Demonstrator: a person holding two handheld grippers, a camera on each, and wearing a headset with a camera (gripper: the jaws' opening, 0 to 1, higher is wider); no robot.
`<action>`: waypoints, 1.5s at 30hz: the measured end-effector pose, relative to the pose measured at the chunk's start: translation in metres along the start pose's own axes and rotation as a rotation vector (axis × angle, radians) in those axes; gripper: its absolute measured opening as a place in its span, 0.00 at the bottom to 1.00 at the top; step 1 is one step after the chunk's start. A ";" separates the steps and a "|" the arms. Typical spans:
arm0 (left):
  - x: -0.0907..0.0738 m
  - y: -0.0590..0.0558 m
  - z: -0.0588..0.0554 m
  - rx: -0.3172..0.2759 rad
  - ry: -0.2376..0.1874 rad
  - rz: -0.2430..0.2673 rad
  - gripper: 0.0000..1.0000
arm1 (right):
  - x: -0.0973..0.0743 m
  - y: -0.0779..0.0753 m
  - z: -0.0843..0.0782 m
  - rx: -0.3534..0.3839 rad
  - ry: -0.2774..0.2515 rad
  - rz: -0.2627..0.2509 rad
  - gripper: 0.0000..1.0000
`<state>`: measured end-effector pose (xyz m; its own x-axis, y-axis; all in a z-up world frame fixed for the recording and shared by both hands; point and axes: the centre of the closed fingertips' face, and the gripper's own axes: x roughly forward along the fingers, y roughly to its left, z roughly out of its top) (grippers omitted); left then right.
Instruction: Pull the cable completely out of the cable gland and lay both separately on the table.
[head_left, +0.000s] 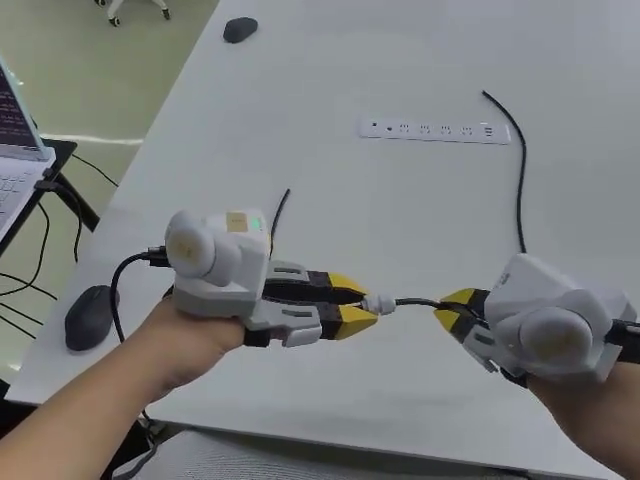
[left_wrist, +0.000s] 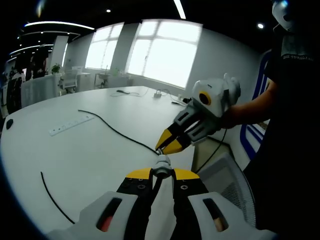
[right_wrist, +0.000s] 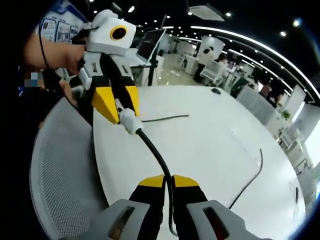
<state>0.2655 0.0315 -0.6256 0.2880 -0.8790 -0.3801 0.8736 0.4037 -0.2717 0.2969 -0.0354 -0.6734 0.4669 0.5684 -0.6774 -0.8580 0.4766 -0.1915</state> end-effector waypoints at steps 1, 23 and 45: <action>0.000 0.000 0.000 0.005 0.000 0.001 0.15 | 0.001 -0.002 -0.003 0.009 0.006 -0.007 0.00; 0.007 -0.003 -0.002 -0.006 0.004 0.004 0.15 | 0.003 -0.017 -0.052 0.304 0.035 -0.043 0.01; 0.005 -0.002 -0.005 -0.025 -0.009 0.052 0.15 | -0.007 0.034 0.046 -0.225 -0.046 0.040 0.09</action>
<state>0.2630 0.0273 -0.6314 0.3366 -0.8586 -0.3867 0.8472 0.4554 -0.2737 0.2740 0.0078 -0.6428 0.4364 0.6166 -0.6553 -0.8997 0.2946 -0.3220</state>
